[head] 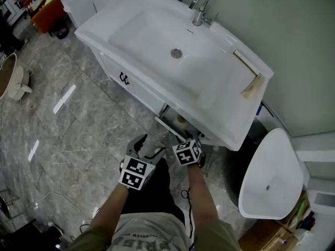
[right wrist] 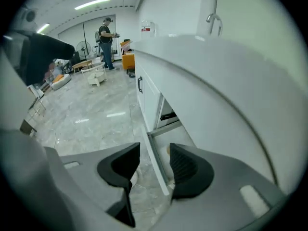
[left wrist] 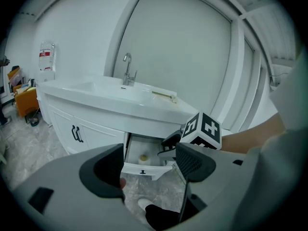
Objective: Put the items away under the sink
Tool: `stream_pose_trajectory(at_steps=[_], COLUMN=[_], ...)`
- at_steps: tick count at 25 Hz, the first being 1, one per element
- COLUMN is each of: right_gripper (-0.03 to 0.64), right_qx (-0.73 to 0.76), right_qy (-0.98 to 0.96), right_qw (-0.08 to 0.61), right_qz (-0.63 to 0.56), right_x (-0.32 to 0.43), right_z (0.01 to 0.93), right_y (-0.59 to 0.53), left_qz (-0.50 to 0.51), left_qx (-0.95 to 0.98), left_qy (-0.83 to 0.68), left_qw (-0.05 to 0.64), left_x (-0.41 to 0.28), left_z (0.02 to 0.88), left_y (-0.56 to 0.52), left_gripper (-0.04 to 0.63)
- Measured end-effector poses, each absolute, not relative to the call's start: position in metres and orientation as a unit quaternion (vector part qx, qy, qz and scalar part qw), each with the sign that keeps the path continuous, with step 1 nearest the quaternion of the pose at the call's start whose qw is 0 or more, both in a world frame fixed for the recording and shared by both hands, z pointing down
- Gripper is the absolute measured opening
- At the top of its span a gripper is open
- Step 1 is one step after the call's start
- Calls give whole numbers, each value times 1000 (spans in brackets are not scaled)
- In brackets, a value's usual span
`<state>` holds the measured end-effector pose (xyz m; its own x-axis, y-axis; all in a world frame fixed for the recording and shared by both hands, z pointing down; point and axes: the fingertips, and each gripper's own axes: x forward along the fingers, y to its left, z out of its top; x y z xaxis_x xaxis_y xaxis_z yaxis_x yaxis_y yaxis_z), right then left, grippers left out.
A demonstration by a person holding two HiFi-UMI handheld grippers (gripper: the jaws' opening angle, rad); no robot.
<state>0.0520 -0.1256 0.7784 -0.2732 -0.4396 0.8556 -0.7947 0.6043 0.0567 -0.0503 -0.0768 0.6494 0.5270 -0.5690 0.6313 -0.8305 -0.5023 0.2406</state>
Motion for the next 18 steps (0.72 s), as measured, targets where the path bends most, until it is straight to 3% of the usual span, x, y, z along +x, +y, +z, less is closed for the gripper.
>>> stream_pose_trajectory(at_steps=[10, 18], right_gripper=[190, 190], right_qx=[458, 551], right_qy=[-786, -796], right_qw=[381, 244], right_qz=[166, 53], right_x=[41, 41], right_z=[631, 475], right_y=[-86, -60], left_qz=[209, 139], left_qx=[838, 849], left_qy=[-437, -458], left_qw=[253, 222], left_x=[-72, -82], left_z=[548, 466], left_y=[-60, -51], left_gripper=[330, 330])
